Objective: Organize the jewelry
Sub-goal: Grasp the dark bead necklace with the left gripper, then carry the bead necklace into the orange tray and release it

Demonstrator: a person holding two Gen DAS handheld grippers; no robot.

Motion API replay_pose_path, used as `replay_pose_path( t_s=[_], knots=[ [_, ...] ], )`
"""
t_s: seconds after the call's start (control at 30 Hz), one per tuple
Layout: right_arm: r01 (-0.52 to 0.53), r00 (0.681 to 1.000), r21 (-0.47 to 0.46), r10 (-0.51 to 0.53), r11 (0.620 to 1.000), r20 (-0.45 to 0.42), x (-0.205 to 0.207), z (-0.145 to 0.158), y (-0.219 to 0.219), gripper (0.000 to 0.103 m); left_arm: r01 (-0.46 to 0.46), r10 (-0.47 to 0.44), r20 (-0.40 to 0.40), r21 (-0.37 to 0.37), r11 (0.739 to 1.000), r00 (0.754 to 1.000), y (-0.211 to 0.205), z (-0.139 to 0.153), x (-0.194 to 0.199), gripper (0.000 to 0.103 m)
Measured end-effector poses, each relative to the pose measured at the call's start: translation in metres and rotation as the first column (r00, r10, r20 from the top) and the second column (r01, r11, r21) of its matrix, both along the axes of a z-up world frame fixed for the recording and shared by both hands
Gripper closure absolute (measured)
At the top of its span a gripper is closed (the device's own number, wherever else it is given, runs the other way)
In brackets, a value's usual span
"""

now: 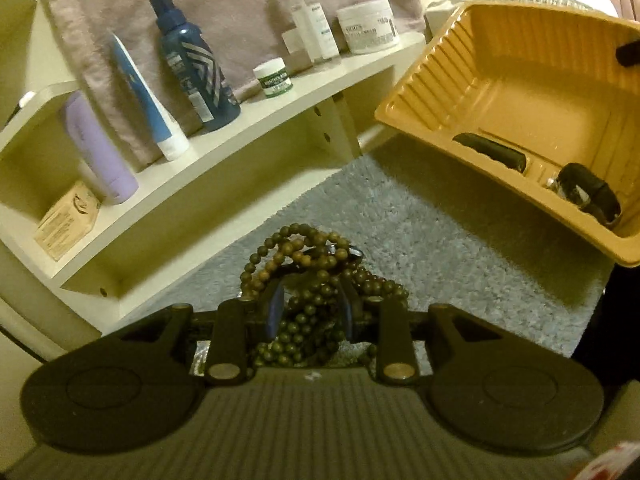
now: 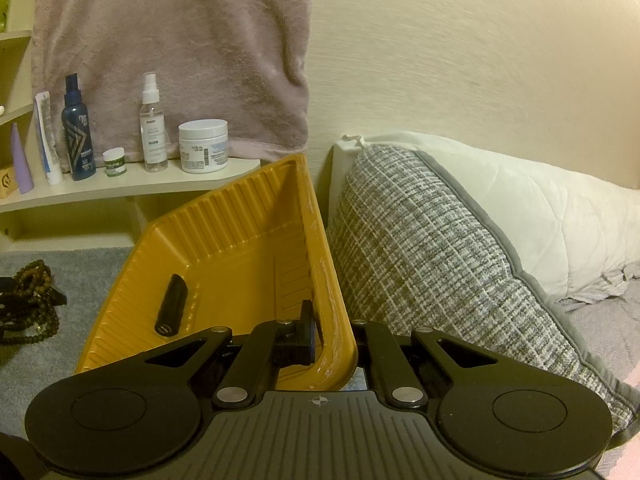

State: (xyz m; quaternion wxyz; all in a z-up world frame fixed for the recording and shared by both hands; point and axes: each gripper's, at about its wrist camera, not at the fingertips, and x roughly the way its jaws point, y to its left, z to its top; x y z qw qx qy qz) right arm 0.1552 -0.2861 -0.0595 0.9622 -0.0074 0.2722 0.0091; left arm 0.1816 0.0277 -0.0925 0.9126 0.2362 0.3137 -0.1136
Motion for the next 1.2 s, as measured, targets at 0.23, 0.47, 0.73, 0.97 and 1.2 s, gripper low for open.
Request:
replay_pose_path(
  t_s=[0.23, 0.47, 0.73, 0.97, 1.2],
  knots=[
    [0.004, 1.0, 0.0, -0.004, 1.0, -0.001, -0.001, 0.0, -0.001, 0.098, 0.038, -0.036, -0.023, 0.08, 0.996, 0.999, -0.004, -0.006, 0.007, 0.083],
    [0.004, 1.0, 0.002, -0.004, 1.0, -0.003, -0.001, -0.001, -0.002, 0.098, 0.104, -0.101, -0.029, 0.199, 0.974, 0.994, -0.014, -0.012, 0.005, 0.089],
    [0.005, 1.0, 0.003, -0.005, 1.0, -0.002, -0.001, -0.001, -0.002, 0.098, 0.106, -0.103, -0.023, 0.181, 0.978, 0.994, -0.015, -0.003, 0.002, 0.097],
    [0.005, 1.0, 0.002, -0.005, 1.0, -0.002, -0.001, -0.001, -0.002, 0.098, 0.091, -0.092, 0.007, 0.099, 0.991, 0.996, -0.015, 0.021, -0.004, 0.097],
    [0.004, 1.0, 0.003, -0.004, 1.0, -0.002, -0.001, -0.001, -0.001, 0.098, 0.12, -0.122, 0.045, 0.034, 0.992, 0.992, -0.029, 0.046, -0.008, 0.097]
  ],
)
